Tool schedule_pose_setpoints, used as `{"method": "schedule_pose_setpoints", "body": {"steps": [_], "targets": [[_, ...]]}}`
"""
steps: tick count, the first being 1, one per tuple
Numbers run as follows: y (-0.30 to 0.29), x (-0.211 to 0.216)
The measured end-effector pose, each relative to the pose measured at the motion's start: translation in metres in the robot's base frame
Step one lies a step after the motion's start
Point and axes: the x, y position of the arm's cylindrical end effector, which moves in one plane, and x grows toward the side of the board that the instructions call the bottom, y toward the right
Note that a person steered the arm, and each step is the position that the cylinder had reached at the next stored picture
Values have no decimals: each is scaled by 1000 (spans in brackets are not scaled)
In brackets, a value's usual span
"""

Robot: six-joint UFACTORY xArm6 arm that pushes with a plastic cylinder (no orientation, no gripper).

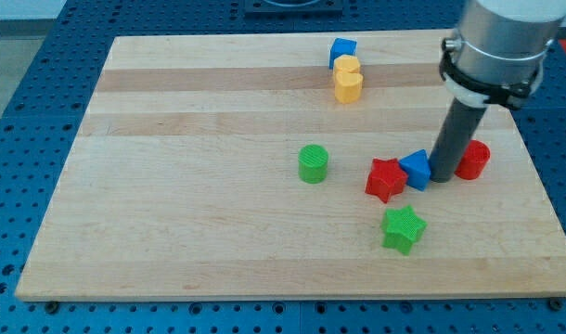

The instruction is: Move the triangle to the bottom of the heart

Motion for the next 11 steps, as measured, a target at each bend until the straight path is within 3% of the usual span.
{"method": "schedule_pose_setpoints", "body": {"steps": [2, 4, 11], "targets": [[-1, 34], [-48, -30], [-97, -92]]}}
